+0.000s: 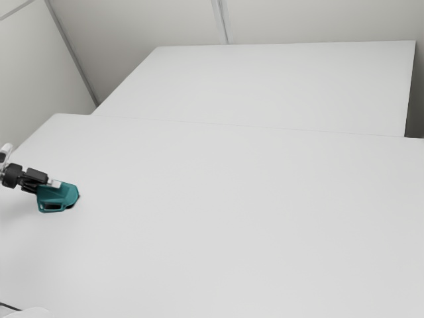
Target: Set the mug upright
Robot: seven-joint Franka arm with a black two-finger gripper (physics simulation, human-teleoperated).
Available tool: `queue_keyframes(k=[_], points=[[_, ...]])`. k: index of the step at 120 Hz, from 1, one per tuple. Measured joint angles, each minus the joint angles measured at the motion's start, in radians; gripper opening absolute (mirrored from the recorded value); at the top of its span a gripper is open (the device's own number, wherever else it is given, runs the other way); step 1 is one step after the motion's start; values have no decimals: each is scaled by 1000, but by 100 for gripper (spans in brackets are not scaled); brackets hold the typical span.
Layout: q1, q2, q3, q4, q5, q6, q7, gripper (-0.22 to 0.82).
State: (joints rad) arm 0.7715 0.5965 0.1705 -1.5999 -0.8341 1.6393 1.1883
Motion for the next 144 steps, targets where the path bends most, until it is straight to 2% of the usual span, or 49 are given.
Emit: queue_keyframes(k=[12, 40, 72, 94, 113, 144], points=[[-5, -11, -1, 2, 6, 8, 9, 13], [-25, -51, -22, 4, 12, 29, 23, -9], [-67, -75, -25, -6, 14, 49, 28, -16], [-222, -201, -32, -105, 108, 148, -21, -16], [-327, -327, -106, -205, 397, 306, -178, -16], [-507, -485, -142, -386, 772, 506, -545, -18]])
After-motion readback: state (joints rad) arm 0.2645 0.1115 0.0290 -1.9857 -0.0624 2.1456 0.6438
